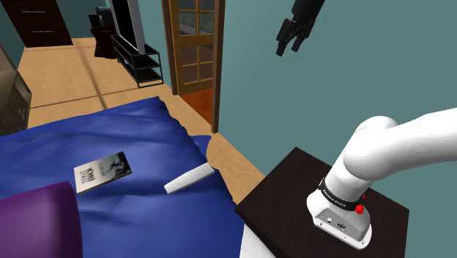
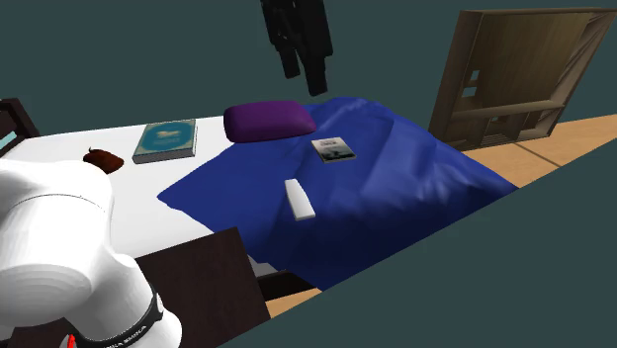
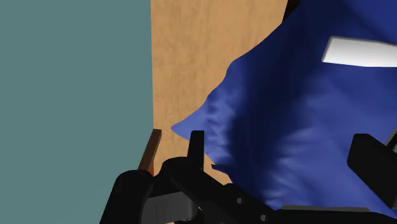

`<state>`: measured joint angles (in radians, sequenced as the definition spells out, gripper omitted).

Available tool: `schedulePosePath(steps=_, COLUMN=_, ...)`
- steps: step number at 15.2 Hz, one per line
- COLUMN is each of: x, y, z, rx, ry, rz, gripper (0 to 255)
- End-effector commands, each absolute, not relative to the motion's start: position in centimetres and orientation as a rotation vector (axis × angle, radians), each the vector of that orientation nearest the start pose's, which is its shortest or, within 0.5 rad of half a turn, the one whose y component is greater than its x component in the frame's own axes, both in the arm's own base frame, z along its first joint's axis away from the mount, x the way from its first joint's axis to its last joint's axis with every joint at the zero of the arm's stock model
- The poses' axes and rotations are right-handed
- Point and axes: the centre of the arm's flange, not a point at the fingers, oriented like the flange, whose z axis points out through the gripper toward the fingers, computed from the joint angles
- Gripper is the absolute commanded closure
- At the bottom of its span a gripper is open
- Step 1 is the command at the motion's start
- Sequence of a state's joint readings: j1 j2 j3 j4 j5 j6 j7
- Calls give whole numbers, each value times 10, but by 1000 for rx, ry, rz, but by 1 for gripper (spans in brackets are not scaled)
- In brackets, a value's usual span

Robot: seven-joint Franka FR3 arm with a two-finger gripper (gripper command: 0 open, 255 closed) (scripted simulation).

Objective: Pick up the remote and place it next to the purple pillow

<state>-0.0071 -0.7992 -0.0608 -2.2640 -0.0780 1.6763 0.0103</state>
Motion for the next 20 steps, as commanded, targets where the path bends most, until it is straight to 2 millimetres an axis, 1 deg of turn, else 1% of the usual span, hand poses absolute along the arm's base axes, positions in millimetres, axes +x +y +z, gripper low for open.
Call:
schedulePosePath(steps=1, x=311, y=-37, z=648, rx=-3161, ry=102, rz=-333, gripper=0)
schedulePosePath(steps=6, x=355, y=-15, z=604, rx=-3160, ry=-153, rz=-302, gripper=0)
schedulePosePath(steps=11, x=394, y=13, z=559, rx=-3138, ry=-407, rz=-269, gripper=0)
schedulePosePath(steps=16, x=428, y=46, z=512, rx=-3095, ry=-658, rz=-235, gripper=0)
schedulePosePath(steps=20, x=449, y=76, z=473, rx=-3046, ry=-855, rz=-206, gripper=0)
